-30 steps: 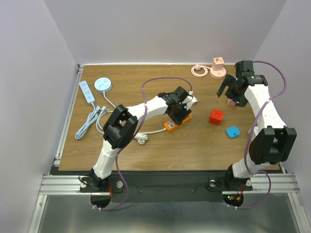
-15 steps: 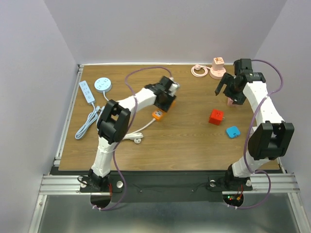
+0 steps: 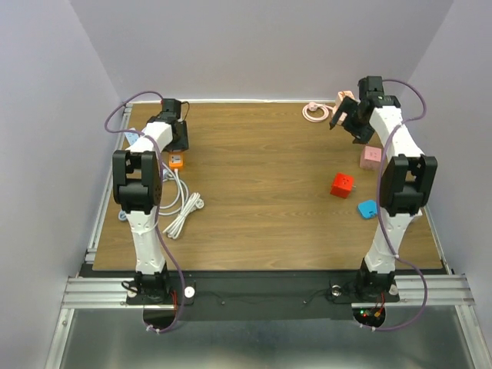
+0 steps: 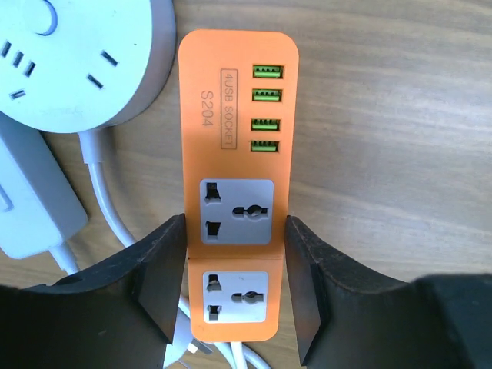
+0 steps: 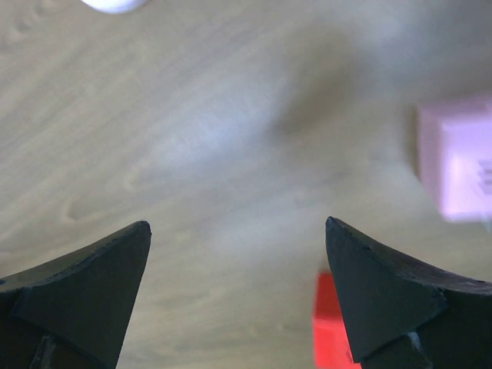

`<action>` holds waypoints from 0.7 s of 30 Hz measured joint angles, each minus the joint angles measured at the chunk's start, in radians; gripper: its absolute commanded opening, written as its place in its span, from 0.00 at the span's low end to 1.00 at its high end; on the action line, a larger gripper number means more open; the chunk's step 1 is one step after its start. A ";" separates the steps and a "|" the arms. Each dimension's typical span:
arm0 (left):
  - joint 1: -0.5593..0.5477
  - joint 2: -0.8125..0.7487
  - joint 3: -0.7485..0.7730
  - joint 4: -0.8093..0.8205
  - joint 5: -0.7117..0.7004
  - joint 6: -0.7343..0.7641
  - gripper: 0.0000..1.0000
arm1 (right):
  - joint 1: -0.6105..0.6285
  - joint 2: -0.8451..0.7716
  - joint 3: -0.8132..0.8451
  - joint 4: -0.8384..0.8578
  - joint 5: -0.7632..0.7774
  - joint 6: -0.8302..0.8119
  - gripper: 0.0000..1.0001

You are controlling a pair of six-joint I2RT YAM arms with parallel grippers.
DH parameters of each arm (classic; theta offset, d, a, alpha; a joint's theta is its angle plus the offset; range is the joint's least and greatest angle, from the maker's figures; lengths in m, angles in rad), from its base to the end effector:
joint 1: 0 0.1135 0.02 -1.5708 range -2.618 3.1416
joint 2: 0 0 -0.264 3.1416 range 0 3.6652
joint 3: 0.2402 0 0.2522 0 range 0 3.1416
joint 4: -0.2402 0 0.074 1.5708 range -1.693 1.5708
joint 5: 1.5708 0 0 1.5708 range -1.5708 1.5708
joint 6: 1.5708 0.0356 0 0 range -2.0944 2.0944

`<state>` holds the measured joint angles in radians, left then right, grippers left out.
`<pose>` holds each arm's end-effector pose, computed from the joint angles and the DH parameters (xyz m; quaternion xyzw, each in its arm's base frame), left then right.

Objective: Pull the plug off the socket

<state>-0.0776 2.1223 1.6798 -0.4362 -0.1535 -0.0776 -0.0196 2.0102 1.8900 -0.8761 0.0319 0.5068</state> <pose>0.4741 -0.0314 0.2036 -0.0260 0.9380 0.0457 0.3428 0.4421 -0.0098 0.2906 0.2538 0.9247 0.0535 0.2786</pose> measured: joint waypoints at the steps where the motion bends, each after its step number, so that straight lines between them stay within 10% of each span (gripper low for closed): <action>1: -0.001 -0.010 -0.013 0.002 0.001 -0.002 0.57 | 0.000 0.040 0.038 0.011 -0.009 0.003 0.98; 11: -0.162 -0.349 -0.201 -0.030 0.101 -0.060 0.70 | 0.001 0.370 0.414 0.069 -0.170 0.000 0.75; 21: -0.177 -0.640 -0.239 -0.018 0.147 -0.151 0.70 | 0.002 0.499 0.473 0.175 -0.233 0.123 0.74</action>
<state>-0.2546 1.4822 1.4406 -0.4541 -0.0063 -0.2283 -0.0181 2.5095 2.3627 -0.7006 -0.2012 0.6300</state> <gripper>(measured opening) 0.699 0.753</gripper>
